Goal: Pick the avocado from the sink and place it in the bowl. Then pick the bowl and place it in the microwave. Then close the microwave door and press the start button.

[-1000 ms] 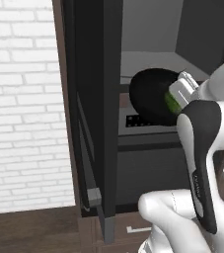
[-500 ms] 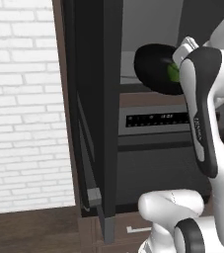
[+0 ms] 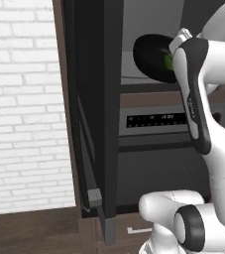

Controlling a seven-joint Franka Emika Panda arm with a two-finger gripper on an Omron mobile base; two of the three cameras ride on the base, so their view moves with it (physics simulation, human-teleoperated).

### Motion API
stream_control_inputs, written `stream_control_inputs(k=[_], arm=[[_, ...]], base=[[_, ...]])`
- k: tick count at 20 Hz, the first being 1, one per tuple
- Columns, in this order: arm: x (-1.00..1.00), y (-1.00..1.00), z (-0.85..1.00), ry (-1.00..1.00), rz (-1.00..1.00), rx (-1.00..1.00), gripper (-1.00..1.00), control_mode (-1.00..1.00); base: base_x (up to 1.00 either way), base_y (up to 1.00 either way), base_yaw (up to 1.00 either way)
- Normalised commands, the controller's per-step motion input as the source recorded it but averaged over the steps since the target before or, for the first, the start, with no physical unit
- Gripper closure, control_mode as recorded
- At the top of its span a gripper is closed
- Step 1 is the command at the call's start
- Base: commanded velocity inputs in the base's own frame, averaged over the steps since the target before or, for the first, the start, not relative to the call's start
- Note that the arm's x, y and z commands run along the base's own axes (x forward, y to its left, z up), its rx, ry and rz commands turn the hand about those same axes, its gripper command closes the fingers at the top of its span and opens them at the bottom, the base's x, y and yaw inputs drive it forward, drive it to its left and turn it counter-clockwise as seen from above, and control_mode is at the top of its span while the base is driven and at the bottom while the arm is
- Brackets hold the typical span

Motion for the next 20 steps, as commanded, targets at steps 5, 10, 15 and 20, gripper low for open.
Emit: stream_control_inputs(k=[5, 10, 15, 20], arm=[[0.52, -0.06, 0.00, 0.00, 0.00, 0.00, 1.00, -1.00], [0.42, 0.00, 0.00, 0.00, 0.00, 0.00, 1.00, -1.00], [0.43, 0.00, 0.00, 0.00, 0.00, 0.00, 1.00, -1.00], [0.48, 0.00, -0.05, 0.04, 0.00, 0.00, 1.00, -1.00]], base=[[0.00, 0.00, 0.00], [0.00, 0.00, 0.00], [0.00, 0.00, 0.00], [0.00, 0.00, 0.00]])
